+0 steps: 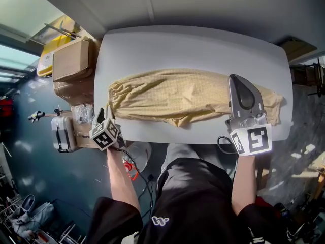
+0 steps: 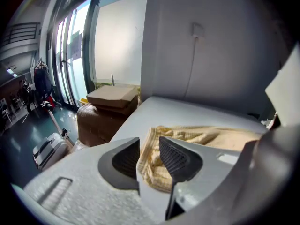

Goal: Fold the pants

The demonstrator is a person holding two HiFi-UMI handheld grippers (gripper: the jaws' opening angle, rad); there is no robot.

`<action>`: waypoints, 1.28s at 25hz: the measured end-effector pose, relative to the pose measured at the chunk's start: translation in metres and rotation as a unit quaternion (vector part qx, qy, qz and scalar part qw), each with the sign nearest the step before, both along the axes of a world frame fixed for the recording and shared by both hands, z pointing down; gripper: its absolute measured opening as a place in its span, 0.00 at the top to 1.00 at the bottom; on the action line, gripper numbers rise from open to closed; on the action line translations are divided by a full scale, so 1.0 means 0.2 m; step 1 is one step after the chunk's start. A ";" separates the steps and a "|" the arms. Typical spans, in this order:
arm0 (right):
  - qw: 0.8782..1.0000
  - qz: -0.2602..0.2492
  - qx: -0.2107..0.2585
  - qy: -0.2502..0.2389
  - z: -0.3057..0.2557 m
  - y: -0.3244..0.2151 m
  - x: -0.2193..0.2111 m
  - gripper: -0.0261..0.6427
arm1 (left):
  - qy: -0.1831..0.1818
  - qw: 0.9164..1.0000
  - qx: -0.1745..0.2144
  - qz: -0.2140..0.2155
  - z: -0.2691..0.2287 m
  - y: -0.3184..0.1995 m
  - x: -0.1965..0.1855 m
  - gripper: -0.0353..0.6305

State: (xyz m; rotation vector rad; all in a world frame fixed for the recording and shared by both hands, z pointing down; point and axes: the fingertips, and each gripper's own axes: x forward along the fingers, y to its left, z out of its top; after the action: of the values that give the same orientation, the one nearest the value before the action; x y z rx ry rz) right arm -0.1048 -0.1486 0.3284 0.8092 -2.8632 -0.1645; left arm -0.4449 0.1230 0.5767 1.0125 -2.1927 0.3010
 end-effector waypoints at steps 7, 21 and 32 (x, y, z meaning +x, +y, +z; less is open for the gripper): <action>1.000 0.023 0.003 -0.012 -0.04 -0.02 0.06 0.96 | -0.067 0.993 0.090 0.037 -0.51 -0.32 0.07 0.81; 0.998 0.059 -0.002 -0.032 -0.08 -0.10 0.18 0.96 | -0.094 0.958 0.185 0.198 -0.93 -0.97 0.79 0.94; 0.994 0.092 -0.013 -0.060 -0.13 -0.15 0.30 0.96 | -0.084 0.927 0.257 0.260 -1.14 -1.19 1.28 0.94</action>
State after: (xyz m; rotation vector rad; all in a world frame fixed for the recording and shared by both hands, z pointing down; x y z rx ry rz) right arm -0.0454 -0.1789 0.3014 1.1074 -2.8713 -0.0577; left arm -0.1892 -0.1140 0.3487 1.9325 -2.1647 0.0382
